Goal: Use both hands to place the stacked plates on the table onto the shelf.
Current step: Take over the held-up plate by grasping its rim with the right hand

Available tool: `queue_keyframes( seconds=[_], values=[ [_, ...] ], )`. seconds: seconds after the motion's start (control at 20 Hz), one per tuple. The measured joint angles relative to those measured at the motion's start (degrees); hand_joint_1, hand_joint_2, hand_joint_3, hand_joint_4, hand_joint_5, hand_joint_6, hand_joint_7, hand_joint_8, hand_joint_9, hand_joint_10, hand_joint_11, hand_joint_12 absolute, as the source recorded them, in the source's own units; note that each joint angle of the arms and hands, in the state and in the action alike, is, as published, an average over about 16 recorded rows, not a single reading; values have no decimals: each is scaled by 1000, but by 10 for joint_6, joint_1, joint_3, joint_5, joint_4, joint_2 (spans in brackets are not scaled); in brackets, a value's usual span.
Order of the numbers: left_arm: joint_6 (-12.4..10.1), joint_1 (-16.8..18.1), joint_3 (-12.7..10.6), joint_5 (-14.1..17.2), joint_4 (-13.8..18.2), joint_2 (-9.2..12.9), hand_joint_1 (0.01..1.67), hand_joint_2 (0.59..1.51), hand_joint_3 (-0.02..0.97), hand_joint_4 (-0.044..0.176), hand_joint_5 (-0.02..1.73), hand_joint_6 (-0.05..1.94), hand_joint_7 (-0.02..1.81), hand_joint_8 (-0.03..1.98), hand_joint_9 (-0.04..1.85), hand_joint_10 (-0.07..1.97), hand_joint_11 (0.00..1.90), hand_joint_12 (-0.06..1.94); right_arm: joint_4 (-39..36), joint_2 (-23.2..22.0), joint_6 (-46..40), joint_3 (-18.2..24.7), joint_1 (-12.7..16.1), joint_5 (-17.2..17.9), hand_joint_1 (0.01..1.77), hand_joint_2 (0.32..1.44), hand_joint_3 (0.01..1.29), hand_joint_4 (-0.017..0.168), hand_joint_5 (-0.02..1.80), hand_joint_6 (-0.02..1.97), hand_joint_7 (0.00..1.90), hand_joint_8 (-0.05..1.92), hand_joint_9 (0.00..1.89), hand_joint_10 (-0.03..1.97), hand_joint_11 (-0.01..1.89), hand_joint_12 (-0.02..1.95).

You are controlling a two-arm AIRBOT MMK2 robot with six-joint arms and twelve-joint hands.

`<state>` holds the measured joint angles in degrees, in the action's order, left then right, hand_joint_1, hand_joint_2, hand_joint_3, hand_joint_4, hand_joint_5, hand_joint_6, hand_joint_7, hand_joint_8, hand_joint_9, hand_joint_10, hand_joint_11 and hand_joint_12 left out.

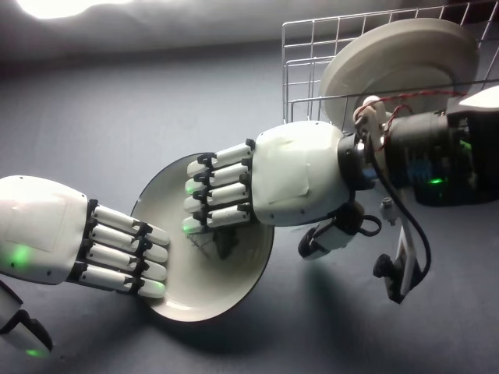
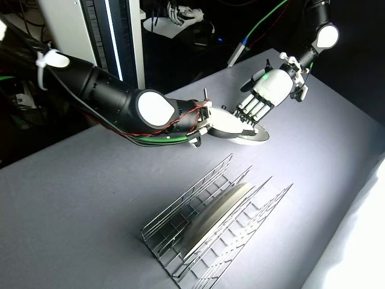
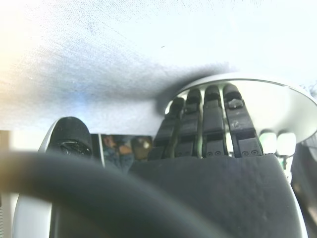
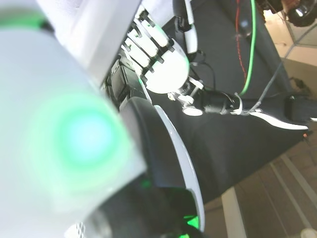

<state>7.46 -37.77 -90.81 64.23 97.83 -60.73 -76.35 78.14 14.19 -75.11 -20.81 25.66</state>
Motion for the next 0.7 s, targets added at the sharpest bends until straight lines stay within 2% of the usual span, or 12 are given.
queue_keyframes(
  seconds=[0.3, 0.7],
  values=[
    [0, -1, -2, 1, -3, -1, 14, 1199, 19, -12, -11, -33, 18, -2, 10, -9, 15, -11, 3, 29, 9, -20, -2, -14, 964, 979, 15, 7, 92, 13, 82, 13, 85, 11, 7, 274],
    [0, -1, -5, 2, -6, -2, 14, 1200, 19, -12, -11, -34, 17, -1, 13, -4, 15, -2, 9, 46, 14, -30, 3, -18, 1096, 1022, 17, 6, 350, 2, 336, -5, 350, 13, 53, 849]
  ],
)
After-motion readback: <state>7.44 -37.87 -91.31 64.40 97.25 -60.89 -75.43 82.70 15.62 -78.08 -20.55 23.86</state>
